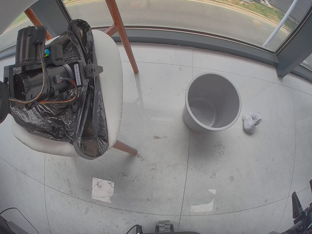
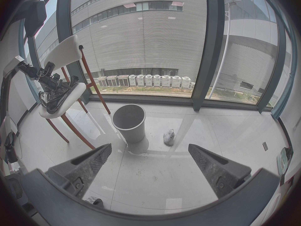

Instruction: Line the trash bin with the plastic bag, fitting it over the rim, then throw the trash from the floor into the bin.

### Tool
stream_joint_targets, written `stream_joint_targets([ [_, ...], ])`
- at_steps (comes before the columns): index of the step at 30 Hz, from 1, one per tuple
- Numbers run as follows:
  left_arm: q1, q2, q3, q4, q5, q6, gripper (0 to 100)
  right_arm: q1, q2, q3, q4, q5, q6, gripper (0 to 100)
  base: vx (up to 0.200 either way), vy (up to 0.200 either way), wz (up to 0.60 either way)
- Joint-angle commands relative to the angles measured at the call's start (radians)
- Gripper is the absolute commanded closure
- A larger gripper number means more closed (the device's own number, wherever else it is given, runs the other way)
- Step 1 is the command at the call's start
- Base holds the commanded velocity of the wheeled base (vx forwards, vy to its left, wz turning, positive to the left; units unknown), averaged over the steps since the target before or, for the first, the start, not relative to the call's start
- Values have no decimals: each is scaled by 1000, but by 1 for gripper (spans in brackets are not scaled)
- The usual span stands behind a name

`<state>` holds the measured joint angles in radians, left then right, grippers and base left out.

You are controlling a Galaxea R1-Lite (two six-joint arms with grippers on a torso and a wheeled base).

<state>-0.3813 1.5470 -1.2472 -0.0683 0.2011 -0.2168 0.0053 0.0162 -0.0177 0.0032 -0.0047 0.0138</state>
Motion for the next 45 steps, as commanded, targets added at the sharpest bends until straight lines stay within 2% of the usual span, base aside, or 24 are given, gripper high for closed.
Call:
stream_joint_targets([
  [1, 4, -7, 6, 1, 0, -1, 0, 1, -9, 18, 0, 0, 0, 0, 0, 0, 0],
  [8, 16, -2, 8, -2, 14, -3, 0, 1, -9, 18, 0, 0, 0, 0, 0, 0, 0],
  [9, 18, 4, 8, -2, 14, -4, 100, 1, -9, 18, 0, 0, 0, 0, 0, 0, 0],
  [27, 19, 4, -3, -4, 6, -18, 100, 1, -9, 18, 0, 0, 0, 0, 0, 0, 0],
  [35, 10, -99, -34, 1, -28, -59, 100, 1, -10, 18, 0, 0, 0, 0, 0, 0, 0],
  [40, 12, -205, 25, 1, -149, -102, 100, 1, -9, 18, 0, 0, 0, 0, 0, 0, 0],
  [44, 16, -286, 84, -5, -335, -104, 100, 1, -9, 18, 0, 0, 0, 0, 0, 0, 0],
  [45, 16, -286, 84, -5, -335, -104, 100, 1, -9, 18, 0, 0, 0, 0, 0, 0, 0],
])
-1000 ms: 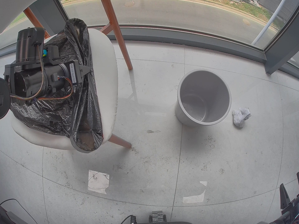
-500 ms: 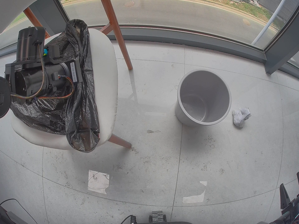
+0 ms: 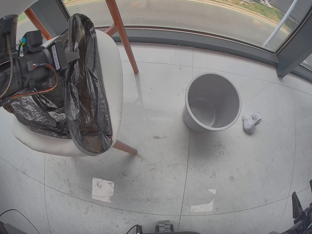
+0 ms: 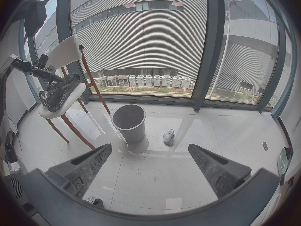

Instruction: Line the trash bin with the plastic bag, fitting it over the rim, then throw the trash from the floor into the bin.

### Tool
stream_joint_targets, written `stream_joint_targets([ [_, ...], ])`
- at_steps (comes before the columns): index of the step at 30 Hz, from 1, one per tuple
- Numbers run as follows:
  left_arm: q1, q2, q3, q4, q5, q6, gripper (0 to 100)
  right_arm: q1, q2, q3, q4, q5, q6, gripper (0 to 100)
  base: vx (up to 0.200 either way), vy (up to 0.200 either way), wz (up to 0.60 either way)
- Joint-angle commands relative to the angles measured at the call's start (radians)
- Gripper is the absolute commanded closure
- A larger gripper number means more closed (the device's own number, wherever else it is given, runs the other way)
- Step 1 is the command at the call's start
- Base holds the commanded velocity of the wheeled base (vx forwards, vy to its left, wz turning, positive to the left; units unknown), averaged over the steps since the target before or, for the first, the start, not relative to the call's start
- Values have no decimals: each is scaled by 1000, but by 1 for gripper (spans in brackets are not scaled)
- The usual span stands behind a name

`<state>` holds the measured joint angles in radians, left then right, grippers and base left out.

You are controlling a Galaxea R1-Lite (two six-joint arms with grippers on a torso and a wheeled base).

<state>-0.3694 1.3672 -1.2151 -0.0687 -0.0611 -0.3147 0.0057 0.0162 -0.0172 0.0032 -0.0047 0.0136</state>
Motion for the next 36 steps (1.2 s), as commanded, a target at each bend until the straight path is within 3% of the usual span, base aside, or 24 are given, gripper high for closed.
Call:
stream_joint_targets([
  [1, 4, -128, 68, -6, -149, -6, 100, 0, -10, 17, 0, 0, 0, 0, 0, 0, 0],
  [6, 3, -140, 89, -11, -284, -11, 100, 0, -10, 17, 0, 2, 0, 0, 0, 0, 0],
  [12, 4, -140, 115, -103, -336, -46, 100, 0, -10, 17, 0, 0, 0, 0, 0, 0, 0],
  [14, 1, -142, 149, -212, -339, -136, 100, 0, -10, 17, 0, 0, 0, 0, 0, 0, 0],
  [18, -3, -143, 152, -302, -342, -285, 100, 0, -10, 17, 0, 0, 0, 0, 0, 0, 0],
  [21, -3, -142, 146, -307, -344, -311, 100, 0, -10, 17, 0, 0, 0, 0, 0, 0, 0],
  [29, -74, -137, 146, -307, -641, -360, 100, 0, -10, 17, -2, 0, 5, 0, 0, 0, 0],
  [34, -115, -102, 100, -309, -746, -368, 100, 0, -10, 17, -2, 0, 5, 0, 0, 0, 0],
  [36, -126, -77, 94, -310, -752, -368, 100, 0, -9, 17, -2, 0, 5, 0, 0, 0, 0],
])
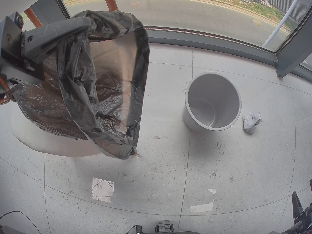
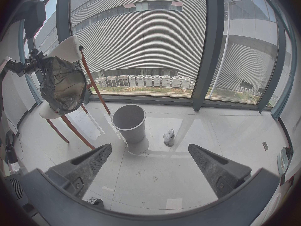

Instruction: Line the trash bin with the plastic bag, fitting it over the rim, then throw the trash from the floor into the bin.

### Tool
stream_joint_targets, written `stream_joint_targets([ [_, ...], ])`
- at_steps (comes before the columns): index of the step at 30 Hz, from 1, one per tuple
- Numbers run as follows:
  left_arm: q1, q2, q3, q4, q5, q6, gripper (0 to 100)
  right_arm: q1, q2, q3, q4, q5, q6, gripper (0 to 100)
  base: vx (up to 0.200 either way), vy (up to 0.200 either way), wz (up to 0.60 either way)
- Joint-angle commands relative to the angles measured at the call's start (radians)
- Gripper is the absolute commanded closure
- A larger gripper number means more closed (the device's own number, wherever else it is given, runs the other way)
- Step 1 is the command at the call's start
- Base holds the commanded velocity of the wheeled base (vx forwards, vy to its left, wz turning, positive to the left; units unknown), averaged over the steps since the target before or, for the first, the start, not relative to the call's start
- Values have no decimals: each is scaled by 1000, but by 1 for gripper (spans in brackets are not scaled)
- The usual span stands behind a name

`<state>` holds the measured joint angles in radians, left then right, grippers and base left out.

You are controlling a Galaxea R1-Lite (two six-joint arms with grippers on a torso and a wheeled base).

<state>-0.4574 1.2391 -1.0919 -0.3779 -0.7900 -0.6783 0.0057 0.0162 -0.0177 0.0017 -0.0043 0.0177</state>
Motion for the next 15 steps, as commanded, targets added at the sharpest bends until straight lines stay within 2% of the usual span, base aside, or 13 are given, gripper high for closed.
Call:
stream_joint_targets([
  [1, -43, 57, -32, -1, -25, -4, 100, 0, -9, 18, 0, 0, 1, 0, 0, 0, 0],
  [3, -60, 65, -49, -4, -29, -3, 100, 0, -10, 18, 0, 0, 1, 0, 0, 0, 0],
  [11, -66, 175, -184, -9, -67, -3, 100, -3, -12, 18, 0, 3, -4, 0, 0, -200, 0],
  [13, -66, 192, -197, -26, -81, -4, 100, 5, -4, -65, -37, 20, 8, 0, 0, -200, 0],
  [15, -66, 200, -197, -50, -94, -6, 100, 46, 128, -226, -45, 52, 67, 0, 0, -200, 0],
])
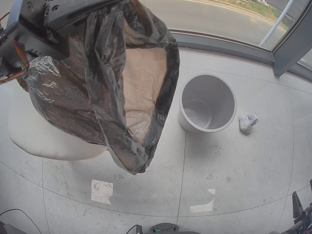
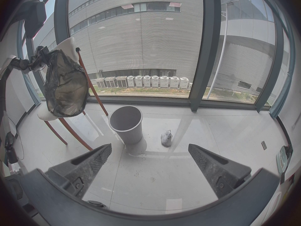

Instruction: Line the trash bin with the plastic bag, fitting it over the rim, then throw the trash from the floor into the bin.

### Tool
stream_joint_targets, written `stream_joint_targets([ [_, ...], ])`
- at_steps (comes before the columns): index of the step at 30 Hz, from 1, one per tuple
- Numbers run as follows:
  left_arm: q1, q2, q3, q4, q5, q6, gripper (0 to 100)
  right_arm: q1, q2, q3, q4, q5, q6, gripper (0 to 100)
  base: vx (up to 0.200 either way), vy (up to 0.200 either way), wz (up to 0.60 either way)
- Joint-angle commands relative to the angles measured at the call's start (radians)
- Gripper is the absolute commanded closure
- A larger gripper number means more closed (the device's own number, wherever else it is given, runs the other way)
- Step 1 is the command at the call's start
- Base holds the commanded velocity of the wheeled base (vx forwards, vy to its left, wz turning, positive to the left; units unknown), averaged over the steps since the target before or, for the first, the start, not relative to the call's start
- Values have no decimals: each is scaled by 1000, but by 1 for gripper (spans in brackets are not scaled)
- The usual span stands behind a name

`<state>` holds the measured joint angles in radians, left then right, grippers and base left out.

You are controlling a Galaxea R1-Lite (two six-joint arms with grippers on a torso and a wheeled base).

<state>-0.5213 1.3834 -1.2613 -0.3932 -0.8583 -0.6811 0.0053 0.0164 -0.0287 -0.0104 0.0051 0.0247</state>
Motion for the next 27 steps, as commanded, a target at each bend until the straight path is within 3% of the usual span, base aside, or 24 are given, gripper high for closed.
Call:
stream_joint_targets([
  [1, -2, 59, -29, -38, -27, -5, 100, 64, 182, -241, -33, 47, 86, 0, 0, -200, 0],
  [4, -3, 75, -27, -62, -41, -43, 100, 223, 455, -375, -54, 82, 317, 0, 0, -200, 0],
  [5, -3, 77, -26, -67, -42, -49, 100, 246, 476, -389, -56, 88, 347, 0, 0, -200, 0],
  [7, -22, 86, -29, -105, -42, -80, 100, 389, 602, -453, -60, 145, 483, 0, 0, -200, 0],
  [9, -42, 108, -30, -150, -41, -106, 100, 486, 697, -491, -62, 154, 543, 0, 0, -200, 0],
  [13, -45, 114, -26, -205, -41, -164, 100, 535, 841, -507, -82, 173, 566, 0, 0, -200, 0],
  [18, -45, 112, -23, -219, -33, -181, 100, 524, 1037, -514, -286, 245, 567, 0, 0, -200, 0],
  [22, -45, 111, -20, -219, -33, -183, 100, 515, 1214, -550, -448, 250, 572, 0, 0, -200, 0],
  [27, -45, 111, -20, -233, -34, -176, 100, 548, 1327, -562, -502, 266, 575, 0, 0, -80, 0],
])
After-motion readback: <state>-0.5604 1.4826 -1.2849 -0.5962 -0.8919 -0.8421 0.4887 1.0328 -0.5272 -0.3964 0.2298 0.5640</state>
